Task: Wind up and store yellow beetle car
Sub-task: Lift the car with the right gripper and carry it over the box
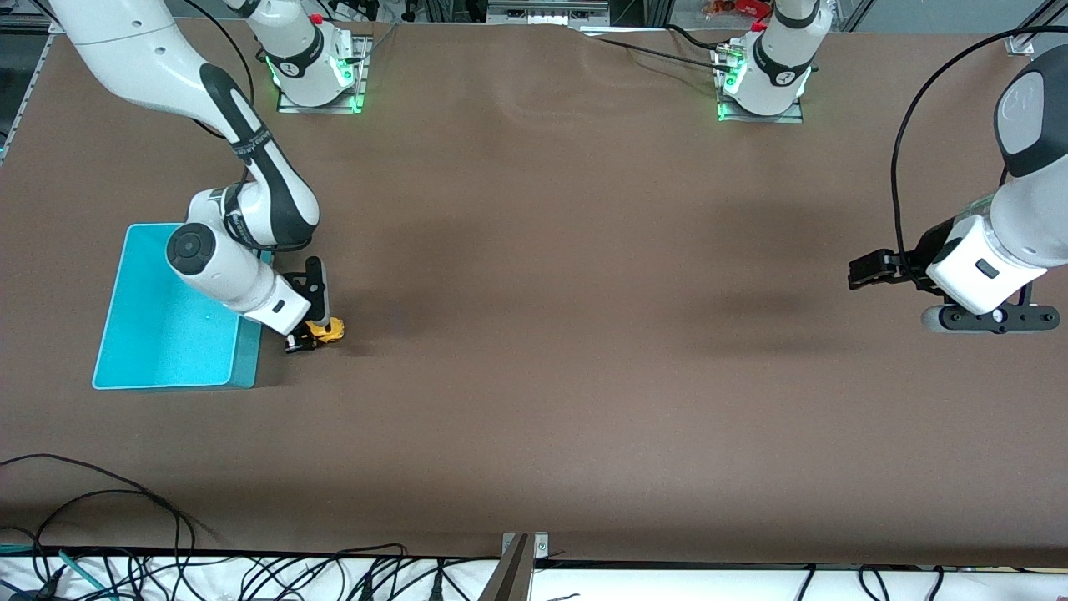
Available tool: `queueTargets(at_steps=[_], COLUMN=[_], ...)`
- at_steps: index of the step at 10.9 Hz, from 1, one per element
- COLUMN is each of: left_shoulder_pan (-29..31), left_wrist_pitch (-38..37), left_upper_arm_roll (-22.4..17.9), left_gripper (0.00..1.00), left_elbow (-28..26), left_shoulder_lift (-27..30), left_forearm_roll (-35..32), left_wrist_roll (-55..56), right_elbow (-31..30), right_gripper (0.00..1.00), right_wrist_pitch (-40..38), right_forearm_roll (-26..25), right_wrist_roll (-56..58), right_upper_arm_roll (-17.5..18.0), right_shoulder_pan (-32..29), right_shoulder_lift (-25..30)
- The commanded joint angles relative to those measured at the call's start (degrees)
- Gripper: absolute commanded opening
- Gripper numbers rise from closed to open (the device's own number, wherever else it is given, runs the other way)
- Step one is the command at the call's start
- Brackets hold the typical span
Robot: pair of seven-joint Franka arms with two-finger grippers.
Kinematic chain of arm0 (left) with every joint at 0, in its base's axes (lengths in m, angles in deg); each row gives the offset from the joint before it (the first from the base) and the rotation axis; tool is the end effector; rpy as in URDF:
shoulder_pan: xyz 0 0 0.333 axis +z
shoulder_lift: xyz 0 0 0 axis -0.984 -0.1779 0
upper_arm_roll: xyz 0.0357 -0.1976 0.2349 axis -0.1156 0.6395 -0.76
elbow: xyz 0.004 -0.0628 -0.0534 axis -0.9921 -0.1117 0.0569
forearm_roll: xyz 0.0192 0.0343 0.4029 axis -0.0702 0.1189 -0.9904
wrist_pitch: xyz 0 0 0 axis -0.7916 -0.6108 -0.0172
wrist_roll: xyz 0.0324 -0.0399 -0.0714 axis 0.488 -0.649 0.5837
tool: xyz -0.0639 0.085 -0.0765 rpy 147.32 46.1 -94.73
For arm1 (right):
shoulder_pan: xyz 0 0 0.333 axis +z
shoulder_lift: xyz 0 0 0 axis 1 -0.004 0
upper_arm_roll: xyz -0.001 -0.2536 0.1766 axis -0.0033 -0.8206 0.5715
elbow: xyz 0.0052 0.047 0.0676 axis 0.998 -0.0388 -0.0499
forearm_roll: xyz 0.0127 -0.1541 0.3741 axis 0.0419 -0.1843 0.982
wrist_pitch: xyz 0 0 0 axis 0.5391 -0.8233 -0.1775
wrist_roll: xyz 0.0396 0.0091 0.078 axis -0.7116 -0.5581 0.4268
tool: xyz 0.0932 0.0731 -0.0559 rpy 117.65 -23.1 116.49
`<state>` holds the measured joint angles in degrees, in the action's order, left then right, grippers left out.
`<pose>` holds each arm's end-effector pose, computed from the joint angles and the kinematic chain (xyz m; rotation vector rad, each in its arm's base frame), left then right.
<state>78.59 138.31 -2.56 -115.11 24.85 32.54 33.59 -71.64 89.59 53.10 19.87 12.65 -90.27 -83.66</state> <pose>0.6400 -0.0399 0.4987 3.1151 0.0392 -0.1579 0.6099 0.0938 0.1710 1.9130 2.4539 0.1786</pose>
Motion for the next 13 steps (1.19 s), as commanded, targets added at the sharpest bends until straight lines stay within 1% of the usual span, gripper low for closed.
queueTargets(at_steps=[1,5,6,7,9,10,11,13], left_shoulder_pan=[-0.25,-0.33,-0.33,-0.33,-0.33,-0.33,-0.33,-0.33], left_wrist_pitch=[-0.93,-0.93,-0.93,-0.93,-0.93,-0.93,-0.93,-0.84], left_upper_arm_roll=[-0.26,-0.26,-0.26,-0.26,-0.17,-0.17,-0.17,-0.17], left_gripper=[1.00,1.00,1.00,1.00,1.00,1.00,1.00,1.00], left_elbow=[1.06,1.06,1.06,1.06,1.06,1.06,1.06,1.06], left_shoulder_lift=[0.04,-0.05,-0.05,-0.05,-0.05,-0.05,-0.05,-0.05], left_forearm_roll=[-0.43,-0.34,-0.34,-0.34,-0.25,-0.25,-0.25,-0.25], left_wrist_roll=[-0.61,-0.61,-0.61,-0.61,-0.61,-0.61,-0.61,-0.61], right_elbow=[-0.94,-1.03,-1.03,-1.03,-1.47,-2.17,-2.61,-3.31], right_gripper=[0.00,0.00,0.00,0.00,0.00,0.00,0.00,0.00], right_wrist_pitch=[-6.30,-17.72,-20.62,-23.08,-26.26,-26.53,-26.54,-26.54], right_forearm_roll=[0.12,0.39,0.39,0.39,0.39,0.30,0.30,0.39], right_wrist_roll=[0.40,-3.73,-3.55,-3.12,-0.85,1.52,3.55,5.93], right_upper_arm_roll=[0.50,0.07,-1.15,-3.43,-6.42,-8.70,-10.81,-12.15], right_shoulder_pan=[-0.46,-0.64,-0.72,-0.81,-1.60,-1.60,-1.60,-3.17], right_shoulder_lift=[6.53,15.23,16.99,18.57,22.00,23.06,22.81,20.62])
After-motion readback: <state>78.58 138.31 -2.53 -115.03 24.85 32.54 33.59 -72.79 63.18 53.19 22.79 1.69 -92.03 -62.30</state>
